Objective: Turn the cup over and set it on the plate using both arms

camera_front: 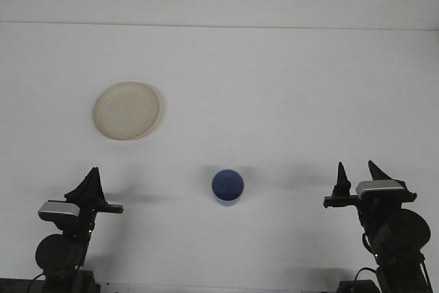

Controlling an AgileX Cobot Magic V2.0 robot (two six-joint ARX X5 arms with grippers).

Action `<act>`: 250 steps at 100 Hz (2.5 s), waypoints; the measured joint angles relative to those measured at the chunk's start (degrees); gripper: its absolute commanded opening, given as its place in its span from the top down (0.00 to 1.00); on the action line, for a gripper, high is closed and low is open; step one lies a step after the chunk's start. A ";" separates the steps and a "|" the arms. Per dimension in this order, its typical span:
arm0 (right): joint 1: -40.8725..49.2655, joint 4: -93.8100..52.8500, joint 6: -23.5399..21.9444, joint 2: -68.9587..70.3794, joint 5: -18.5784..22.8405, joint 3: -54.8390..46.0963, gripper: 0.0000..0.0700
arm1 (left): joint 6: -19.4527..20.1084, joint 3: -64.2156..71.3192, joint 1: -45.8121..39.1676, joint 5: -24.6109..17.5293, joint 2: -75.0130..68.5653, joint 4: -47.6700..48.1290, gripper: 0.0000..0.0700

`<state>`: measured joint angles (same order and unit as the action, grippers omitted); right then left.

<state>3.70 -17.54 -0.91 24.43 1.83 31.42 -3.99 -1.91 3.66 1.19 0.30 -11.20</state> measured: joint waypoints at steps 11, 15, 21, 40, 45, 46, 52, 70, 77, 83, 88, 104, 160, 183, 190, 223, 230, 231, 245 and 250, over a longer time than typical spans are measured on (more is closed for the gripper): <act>0.00 1.53 0.02 0.57 0.00 -0.07 0.36 | 0.00 0.00 0.00 0.00 0.00 0.00 0.98; 0.00 1.57 0.02 0.76 -0.11 -0.07 0.36 | 0.00 0.00 0.00 -0.02 0.00 0.00 0.98; 0.00 1.55 0.02 0.81 -0.31 -0.07 0.36 | 0.00 0.00 0.00 0.00 0.00 0.00 0.98; 0.00 1.55 0.02 0.85 -0.31 -0.07 0.36 | 0.00 0.00 0.00 0.00 0.00 0.00 0.98; 0.00 1.55 0.02 0.83 -0.33 -0.07 0.36 | 0.00 0.00 0.00 0.00 0.00 0.00 0.98; 0.00 1.55 0.02 0.85 -0.31 -0.07 0.36 | 0.00 0.00 0.00 0.00 0.00 0.00 0.98; 0.00 1.55 0.00 0.85 -0.31 -0.07 0.36 | -0.02 0.00 0.00 0.00 0.00 0.00 0.98; 0.00 1.55 0.02 0.85 -0.31 -0.07 0.36 | -0.02 0.00 0.00 0.00 0.00 0.00 0.98; 0.00 1.55 0.02 0.85 -0.31 -0.09 0.36 | -0.02 0.00 0.00 0.00 0.00 0.00 0.98; 0.00 1.55 0.02 0.85 -0.31 -0.07 0.36 | -0.02 0.00 0.00 -0.02 0.00 -0.02 0.98; 0.00 1.55 0.02 0.85 -0.31 -0.07 0.36 | -0.02 0.00 0.00 0.00 0.00 -0.02 0.98; 0.00 1.55 0.02 0.85 -0.31 -0.07 0.36 | -1.70 -1.07 0.00 -0.02 0.02 1.75 0.98; 0.00 1.55 0.02 0.85 -0.31 -0.07 0.36 | -2.51 -42.75 0.00 -0.02 26.25 41.20 0.98; 0.00 1.55 0.02 0.85 -0.31 -0.07 0.36 | -0.52 -56.65 0.00 -0.02 41.38 54.60 0.98; 0.00 1.55 0.02 0.85 -0.31 -0.07 0.36 | 0.35 -59.49 0.00 -0.02 45.59 58.73 0.98; 0.00 1.55 0.02 0.85 -0.31 -0.07 0.36 | 1.55 -61.83 0.63 -0.02 53.42 63.98 0.98; 0.00 1.55 0.02 0.85 -0.31 -0.07 0.36 | 1.55 -61.86 0.63 -0.02 53.20 63.87 0.98; 0.00 1.55 0.02 0.85 -0.31 -0.07 0.36 | 1.55 -61.86 0.63 -0.02 53.20 63.87 0.98; 0.00 1.55 0.02 0.85 -0.31 -0.07 0.36 | 1.55 -61.86 0.63 -0.02 52.76 63.82 0.92; 0.00 1.55 0.02 0.85 -0.31 -0.07 0.36 | 1.53 -61.86 0.63 -0.02 52.68 63.84 0.72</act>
<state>3.70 -15.99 -0.89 25.28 1.52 31.35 -2.46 -63.77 4.29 1.17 52.97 52.64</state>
